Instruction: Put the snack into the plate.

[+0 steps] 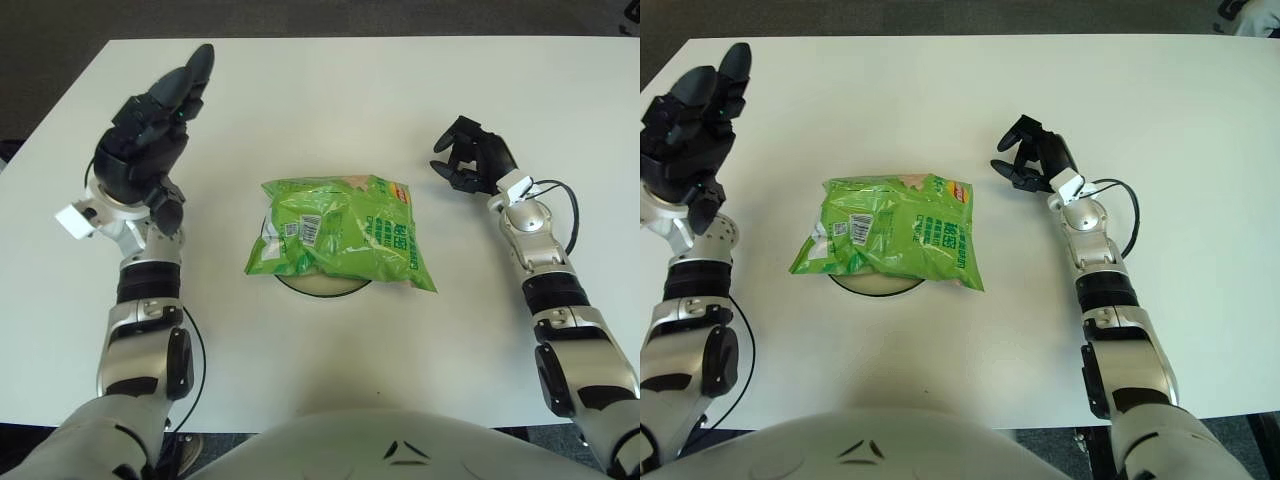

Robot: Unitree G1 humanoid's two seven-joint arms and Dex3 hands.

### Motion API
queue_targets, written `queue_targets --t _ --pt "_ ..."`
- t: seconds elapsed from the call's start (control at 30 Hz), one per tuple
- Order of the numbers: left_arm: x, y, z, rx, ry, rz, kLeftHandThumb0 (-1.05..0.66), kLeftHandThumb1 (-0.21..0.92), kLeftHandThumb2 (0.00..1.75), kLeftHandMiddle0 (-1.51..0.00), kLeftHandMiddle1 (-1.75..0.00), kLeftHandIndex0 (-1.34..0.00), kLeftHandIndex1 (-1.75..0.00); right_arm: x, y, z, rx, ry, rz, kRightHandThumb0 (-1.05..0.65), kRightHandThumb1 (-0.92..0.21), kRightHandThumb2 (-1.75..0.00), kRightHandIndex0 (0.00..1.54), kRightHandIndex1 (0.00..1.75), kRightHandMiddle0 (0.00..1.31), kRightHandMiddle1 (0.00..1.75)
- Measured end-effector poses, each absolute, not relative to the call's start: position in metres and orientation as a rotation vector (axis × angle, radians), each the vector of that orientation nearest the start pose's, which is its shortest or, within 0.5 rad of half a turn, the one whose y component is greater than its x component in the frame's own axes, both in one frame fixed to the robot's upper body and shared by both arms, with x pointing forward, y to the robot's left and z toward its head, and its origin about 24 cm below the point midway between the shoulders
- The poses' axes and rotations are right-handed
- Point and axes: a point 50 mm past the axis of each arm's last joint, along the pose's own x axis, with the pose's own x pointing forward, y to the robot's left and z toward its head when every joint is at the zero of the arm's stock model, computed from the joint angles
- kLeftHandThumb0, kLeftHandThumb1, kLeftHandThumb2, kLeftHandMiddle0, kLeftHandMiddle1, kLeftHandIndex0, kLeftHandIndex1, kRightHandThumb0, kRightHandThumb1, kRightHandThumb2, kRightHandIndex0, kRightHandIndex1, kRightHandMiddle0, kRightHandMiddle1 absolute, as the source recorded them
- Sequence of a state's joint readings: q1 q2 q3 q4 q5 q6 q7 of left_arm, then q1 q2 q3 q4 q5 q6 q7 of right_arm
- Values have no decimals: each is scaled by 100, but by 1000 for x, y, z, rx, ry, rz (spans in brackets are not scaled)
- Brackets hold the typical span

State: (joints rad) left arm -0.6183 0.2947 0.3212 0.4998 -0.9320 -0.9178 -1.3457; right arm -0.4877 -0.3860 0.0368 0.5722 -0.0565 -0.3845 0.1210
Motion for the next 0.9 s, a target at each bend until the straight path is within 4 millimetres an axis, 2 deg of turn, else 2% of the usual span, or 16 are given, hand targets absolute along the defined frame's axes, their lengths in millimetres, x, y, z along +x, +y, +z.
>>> queue_targets --t 0.07,0.1,0.13,0.17,0.23,0.33,0.43,0.57,0.63,0.7,0.77,0.9 --pt "291 232 197 163 -1336 -628 -34 92 19 -50 -10 -52 -113 338 -203 100 -464 -266 172 -38 -85 -37 77 175 51 146" --pt "295 230 198 138 -1331 -652 -27 92 19 -50 -34 -52 -117 338 -203 100 -464 -267 172 -38 -85 -37 77 175 51 146" --pt "300 227 199 93 -1312 -683 -17 92 21 -49 -70 -50 -124 338 -202 101 -463 -269 172 -38 -85 -37 77 175 51 146" --pt "304 225 198 54 -1288 -704 -11 92 22 -48 -94 -49 -129 338 -202 101 -463 -269 173 -38 -85 -37 77 175 51 146" --pt "314 220 190 -42 -1210 -718 -6 92 25 -49 -107 -42 -146 339 -202 103 -462 -278 172 -38 -85 -37 77 175 51 146" --pt "323 212 172 -159 -1108 -625 -2 92 29 -50 -118 -33 -159 340 -200 109 -460 -311 169 -38 -85 -37 77 175 51 146" --pt "328 205 155 -245 -1015 -534 -1 91 30 -51 -139 -36 -142 340 -200 113 -459 -333 164 -38 -85 -37 78 175 51 146" --pt "334 195 140 -325 -897 -430 -1 84 41 -52 -151 -40 -131 341 -199 116 -454 -352 155 -37 -86 -37 81 175 50 147" --pt "337 192 139 -344 -862 -382 -1 75 57 -53 -155 -40 -135 341 -199 117 -450 -353 151 -37 -86 -36 82 175 50 147" --pt "340 189 137 -361 -821 -338 -1 61 83 -53 -161 -36 -151 341 -199 116 -444 -350 144 -37 -86 -36 85 175 49 147" --pt "343 188 135 -371 -773 -291 -1 55 96 -53 -165 -34 -159 341 -199 116 -437 -351 141 -37 -86 -36 87 175 49 147" --pt "350 186 130 -374 -656 -208 -1 48 108 -53 -168 -33 -167 341 -199 115 -417 -347 128 -37 -87 -35 88 175 49 147"
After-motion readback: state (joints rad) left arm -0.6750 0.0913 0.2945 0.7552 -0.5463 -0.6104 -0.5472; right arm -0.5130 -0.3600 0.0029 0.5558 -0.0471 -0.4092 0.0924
